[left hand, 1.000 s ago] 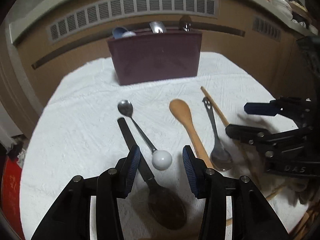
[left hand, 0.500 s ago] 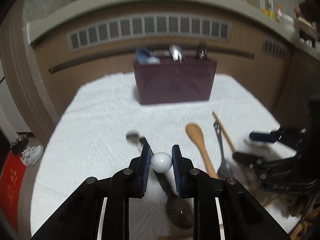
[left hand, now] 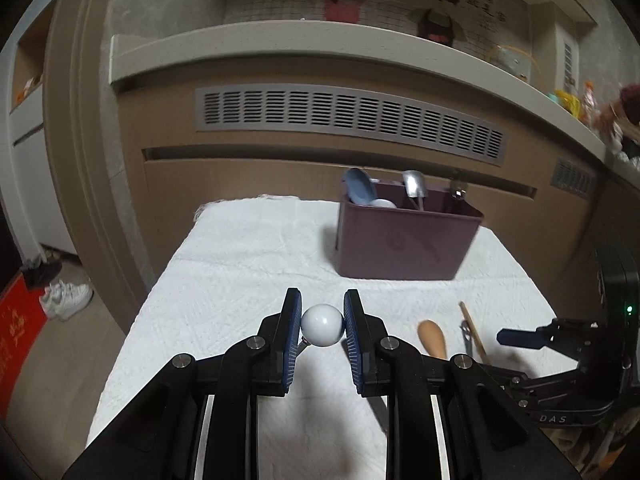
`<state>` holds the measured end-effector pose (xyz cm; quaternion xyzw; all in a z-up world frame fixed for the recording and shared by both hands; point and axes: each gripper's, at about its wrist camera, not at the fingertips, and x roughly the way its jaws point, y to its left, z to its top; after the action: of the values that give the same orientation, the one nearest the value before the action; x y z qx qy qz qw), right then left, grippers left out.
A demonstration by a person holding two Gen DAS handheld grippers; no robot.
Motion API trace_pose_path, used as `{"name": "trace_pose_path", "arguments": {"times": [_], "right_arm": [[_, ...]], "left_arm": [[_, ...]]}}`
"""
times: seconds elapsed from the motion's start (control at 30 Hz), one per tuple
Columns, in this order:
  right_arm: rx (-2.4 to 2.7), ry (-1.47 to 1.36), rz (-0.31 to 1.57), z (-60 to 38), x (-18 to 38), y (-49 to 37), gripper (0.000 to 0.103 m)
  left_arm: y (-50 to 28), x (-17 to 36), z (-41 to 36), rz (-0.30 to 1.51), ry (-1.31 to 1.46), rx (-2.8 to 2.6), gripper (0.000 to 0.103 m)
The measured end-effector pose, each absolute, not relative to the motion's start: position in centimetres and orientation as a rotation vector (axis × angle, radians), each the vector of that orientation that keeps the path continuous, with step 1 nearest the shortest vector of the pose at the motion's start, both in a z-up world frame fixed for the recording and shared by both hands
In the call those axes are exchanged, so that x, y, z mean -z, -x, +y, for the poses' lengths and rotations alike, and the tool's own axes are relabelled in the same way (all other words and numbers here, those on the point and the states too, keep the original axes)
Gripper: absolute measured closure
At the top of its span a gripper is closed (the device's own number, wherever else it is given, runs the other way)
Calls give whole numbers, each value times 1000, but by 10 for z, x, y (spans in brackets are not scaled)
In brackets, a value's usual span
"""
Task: Organize utensils
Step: 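Grasp the white-ball-handled metal spoon with the left tool and lift it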
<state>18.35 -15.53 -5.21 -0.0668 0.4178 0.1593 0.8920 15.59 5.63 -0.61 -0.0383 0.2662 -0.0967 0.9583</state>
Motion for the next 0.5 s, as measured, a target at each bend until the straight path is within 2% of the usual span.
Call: {"name": "trace_pose_path", "arguments": {"times": [0.27, 0.43, 0.47, 0.5], "right_arm": [[-260, 74, 990, -129, 75, -243, 46], [-148, 128, 1034, -116, 89, -263, 47], [-145, 155, 1032, -112, 89, -263, 53], [-159, 168, 1031, -109, 89, -261, 65]], "left_arm": [[-176, 7, 91, 514, 146, 170, 80], [-179, 8, 102, 517, 158, 177, 80], [-180, 9, 105, 521, 168, 181, 80], [-180, 10, 107, 526, 174, 183, 81]]}}
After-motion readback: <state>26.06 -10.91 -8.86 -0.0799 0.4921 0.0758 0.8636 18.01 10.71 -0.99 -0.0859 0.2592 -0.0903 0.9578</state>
